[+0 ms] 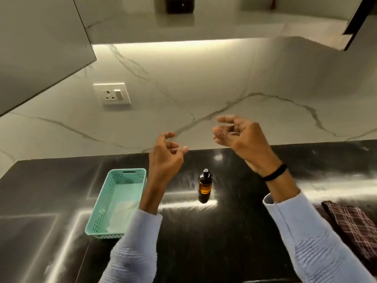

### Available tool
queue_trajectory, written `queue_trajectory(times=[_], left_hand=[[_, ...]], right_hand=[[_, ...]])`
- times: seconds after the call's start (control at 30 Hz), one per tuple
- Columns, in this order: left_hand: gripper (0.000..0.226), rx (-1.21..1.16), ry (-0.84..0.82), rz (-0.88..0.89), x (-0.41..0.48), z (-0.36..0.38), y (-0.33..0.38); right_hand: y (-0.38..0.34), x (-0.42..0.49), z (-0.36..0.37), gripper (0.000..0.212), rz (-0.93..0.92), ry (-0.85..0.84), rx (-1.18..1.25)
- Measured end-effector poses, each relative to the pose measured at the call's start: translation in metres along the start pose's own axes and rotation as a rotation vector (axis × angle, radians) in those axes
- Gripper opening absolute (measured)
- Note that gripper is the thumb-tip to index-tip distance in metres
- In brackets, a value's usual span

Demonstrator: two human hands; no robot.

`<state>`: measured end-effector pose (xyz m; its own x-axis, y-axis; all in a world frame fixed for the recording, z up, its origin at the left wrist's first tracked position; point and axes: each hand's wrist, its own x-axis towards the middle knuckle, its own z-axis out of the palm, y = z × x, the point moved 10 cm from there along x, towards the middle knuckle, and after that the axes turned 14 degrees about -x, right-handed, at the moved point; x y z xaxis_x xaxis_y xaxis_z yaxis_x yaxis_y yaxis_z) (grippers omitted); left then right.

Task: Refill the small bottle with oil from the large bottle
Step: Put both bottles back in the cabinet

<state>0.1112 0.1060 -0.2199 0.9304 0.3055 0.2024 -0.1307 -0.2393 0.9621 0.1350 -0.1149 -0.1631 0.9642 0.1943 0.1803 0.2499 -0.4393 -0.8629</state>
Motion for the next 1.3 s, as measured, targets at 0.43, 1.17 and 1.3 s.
queue_trajectory(times=[0.43, 1.17, 1.3], left_hand=[[0.064, 0.191, -0.227, -0.455, -0.010, 0.076, -0.207], [0.057, 0.239, -0.550, -0.336, 0.009, 0.149, -0.262], [0.058, 0.212, -0.562, -0.343, 0.009, 0.150, -0.264]], right_hand=[[0.229, -0.004, 0.105, 0.063, 0.473, -0.167, -0.347], [0.309, 0.013, 0.154, 0.065, 0.493, -0.328, -0.435], [0.315, 0.015, 0.156, 0.069, 0.498, -0.343, -0.420]])
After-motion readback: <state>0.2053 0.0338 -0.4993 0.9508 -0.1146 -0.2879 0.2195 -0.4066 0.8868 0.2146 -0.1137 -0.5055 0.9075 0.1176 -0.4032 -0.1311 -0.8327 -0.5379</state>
